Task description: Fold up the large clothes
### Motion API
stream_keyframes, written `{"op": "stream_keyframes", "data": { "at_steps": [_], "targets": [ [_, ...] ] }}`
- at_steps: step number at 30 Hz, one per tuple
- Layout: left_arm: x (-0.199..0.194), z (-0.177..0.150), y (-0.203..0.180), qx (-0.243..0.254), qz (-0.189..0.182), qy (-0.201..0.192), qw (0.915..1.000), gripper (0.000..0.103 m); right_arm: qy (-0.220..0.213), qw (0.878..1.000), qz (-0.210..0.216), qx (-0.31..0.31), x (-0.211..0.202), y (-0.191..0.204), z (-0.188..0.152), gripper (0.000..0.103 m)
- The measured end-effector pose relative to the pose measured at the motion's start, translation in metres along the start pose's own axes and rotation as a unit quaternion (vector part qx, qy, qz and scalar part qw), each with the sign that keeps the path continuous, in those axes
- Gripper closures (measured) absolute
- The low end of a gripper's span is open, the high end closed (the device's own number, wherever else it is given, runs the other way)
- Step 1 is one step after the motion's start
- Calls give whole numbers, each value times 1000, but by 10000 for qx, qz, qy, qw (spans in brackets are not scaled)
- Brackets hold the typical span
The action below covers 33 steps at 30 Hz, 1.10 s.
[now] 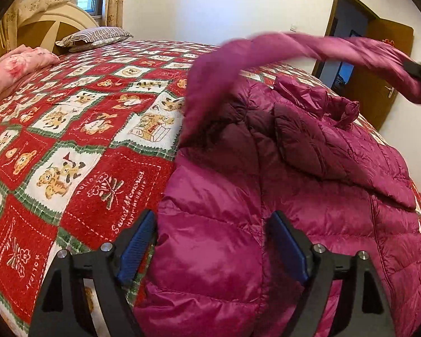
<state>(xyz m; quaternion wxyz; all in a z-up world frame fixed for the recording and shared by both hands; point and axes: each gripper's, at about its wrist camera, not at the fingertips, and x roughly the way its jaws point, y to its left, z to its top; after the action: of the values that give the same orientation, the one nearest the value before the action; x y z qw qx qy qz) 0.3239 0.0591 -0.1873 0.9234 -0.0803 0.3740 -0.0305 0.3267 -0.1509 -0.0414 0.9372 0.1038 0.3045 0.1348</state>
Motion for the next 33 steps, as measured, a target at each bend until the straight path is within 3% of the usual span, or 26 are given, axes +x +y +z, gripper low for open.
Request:
{"op": "stream_keyframes", "data": {
  "at_steps": [3, 10, 11, 12, 14, 15, 19, 20, 22, 23, 24, 29, 33],
  "targets": [
    [1, 1, -2, 51, 64, 15, 10000, 19, 105, 9990, -402, -163, -8, -22, -13, 86],
    [-3, 3, -13, 333, 482, 155, 9982, 19, 1069, 9866, -1228, -54, 31, -77, -82, 85],
    [-8, 3, -15, 435, 575, 155, 9973, 19, 1199, 9848, -1257, -12, 34, -85, -89, 80],
    [-14, 3, -19, 561, 620, 140, 9964, 19, 1282, 9834, -1285, 43, 34, -91, -93, 68],
    [-26, 8, -20, 711, 580, 68, 9958, 19, 1254, 9825, -1366, 199, 27, -100, -92, 50],
    [-34, 12, -21, 762, 547, 5, 9956, 19, 1133, 9828, -1429, 282, 18, -103, -86, 47],
    [-56, 51, -32, 842, 497, -457, 9942, 18, 128, 9869, -1546, 453, -19, -98, -50, 47],
    [-54, 67, -40, 861, 494, -523, 9937, 18, 68, 9875, -1519, 418, -19, -94, -43, 47],
    [-44, 91, -56, 885, 459, -605, 9932, 18, 166, 9911, -1289, 301, -3, -83, -31, 57],
    [-35, 104, -66, 912, 502, -665, 9923, 18, 275, 9928, -1140, 244, 10, -77, -28, 68],
    [-22, 116, -78, 987, 568, -694, 9911, 18, 404, 9931, -1091, 174, 23, -72, -29, 70],
    [40, 141, -106, 1318, 1161, -563, 9828, 18, 933, 9903, -1021, 93, 74, -63, -51, 70],
    [78, 127, -78, 983, 1478, -8, 9841, 18, 1062, 9901, -913, -20, 84, -64, -67, 70]
  ]
}}
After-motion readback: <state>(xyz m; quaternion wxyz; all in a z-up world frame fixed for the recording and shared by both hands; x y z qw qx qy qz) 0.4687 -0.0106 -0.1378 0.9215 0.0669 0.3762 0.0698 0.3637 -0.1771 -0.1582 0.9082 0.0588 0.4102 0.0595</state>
